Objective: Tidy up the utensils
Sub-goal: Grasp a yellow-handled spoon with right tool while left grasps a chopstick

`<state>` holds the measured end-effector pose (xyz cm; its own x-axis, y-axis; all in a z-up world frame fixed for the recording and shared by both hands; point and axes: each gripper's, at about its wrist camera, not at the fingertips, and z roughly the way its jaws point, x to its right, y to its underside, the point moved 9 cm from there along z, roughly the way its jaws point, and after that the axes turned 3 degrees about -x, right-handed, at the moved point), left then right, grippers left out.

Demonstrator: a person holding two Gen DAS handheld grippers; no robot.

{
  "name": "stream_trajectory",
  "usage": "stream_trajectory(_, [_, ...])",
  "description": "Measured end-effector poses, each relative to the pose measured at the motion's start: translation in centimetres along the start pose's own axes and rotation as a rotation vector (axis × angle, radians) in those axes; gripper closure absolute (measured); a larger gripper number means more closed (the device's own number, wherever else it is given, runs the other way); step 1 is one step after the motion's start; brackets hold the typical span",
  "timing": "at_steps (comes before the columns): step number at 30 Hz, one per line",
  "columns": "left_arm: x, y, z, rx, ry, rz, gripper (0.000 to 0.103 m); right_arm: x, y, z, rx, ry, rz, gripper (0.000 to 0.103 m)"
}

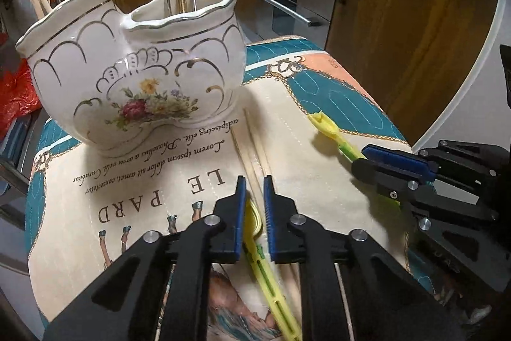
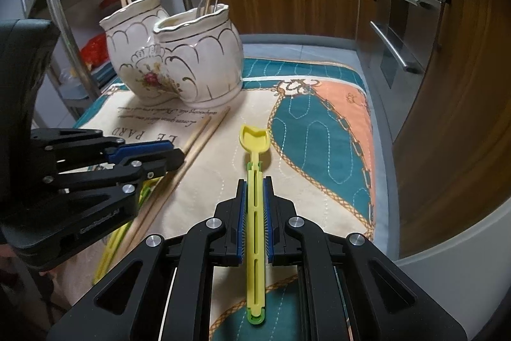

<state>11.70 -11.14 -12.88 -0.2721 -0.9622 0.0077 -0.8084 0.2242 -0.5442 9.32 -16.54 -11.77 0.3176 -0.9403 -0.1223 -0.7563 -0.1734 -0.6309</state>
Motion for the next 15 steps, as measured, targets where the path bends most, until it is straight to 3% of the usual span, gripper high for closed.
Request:
stream_trajectory(10, [1.0, -0.5, 1.0, -0.039, -0.006, 0.064, 0.094, -0.2, 0.1, 0.4, -0.010, -0.009, -0.007, 0.092])
stream_trajectory(15, [0.7, -1.1, 0.5, 0.004, 0.042, 0.044, 0.099, 0.1, 0.0, 0.3, -0.007, -0.006, 0.001, 0.092])
